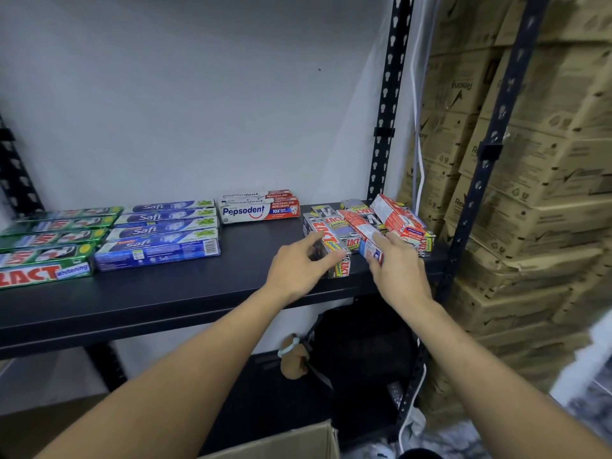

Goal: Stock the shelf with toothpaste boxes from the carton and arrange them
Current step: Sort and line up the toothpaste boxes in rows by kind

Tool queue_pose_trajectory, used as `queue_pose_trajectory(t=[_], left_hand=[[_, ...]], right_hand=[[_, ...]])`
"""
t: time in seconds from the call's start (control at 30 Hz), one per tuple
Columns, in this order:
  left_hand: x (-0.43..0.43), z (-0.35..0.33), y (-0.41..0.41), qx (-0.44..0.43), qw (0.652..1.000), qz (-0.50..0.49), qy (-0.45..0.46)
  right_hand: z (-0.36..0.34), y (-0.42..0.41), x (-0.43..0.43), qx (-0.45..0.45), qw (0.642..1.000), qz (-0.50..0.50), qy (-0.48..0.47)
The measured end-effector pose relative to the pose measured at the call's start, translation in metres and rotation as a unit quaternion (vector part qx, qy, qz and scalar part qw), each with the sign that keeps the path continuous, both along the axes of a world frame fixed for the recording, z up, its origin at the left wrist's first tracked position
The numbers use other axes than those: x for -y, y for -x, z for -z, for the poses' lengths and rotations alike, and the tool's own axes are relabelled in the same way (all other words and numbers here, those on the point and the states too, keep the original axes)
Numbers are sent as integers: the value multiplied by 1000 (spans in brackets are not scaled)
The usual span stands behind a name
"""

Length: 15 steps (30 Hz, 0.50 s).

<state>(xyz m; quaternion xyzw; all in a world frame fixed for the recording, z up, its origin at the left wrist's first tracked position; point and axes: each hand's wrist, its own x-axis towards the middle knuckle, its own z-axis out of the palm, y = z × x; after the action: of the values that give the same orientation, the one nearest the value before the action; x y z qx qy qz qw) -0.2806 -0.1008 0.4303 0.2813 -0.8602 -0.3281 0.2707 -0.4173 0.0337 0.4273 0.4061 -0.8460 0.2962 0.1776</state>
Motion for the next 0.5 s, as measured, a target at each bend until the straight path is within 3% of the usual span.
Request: queue_pose_trajectory(t=[0.1, 0.5], left_hand=[[-1, -2, 1, -1, 1000, 2, -19], [5, -5, 6, 9, 999, 21, -40]], right_hand=[[-7, 2, 0, 0, 1000, 8, -11], [-20, 6, -17, -17, 990, 5, 143]])
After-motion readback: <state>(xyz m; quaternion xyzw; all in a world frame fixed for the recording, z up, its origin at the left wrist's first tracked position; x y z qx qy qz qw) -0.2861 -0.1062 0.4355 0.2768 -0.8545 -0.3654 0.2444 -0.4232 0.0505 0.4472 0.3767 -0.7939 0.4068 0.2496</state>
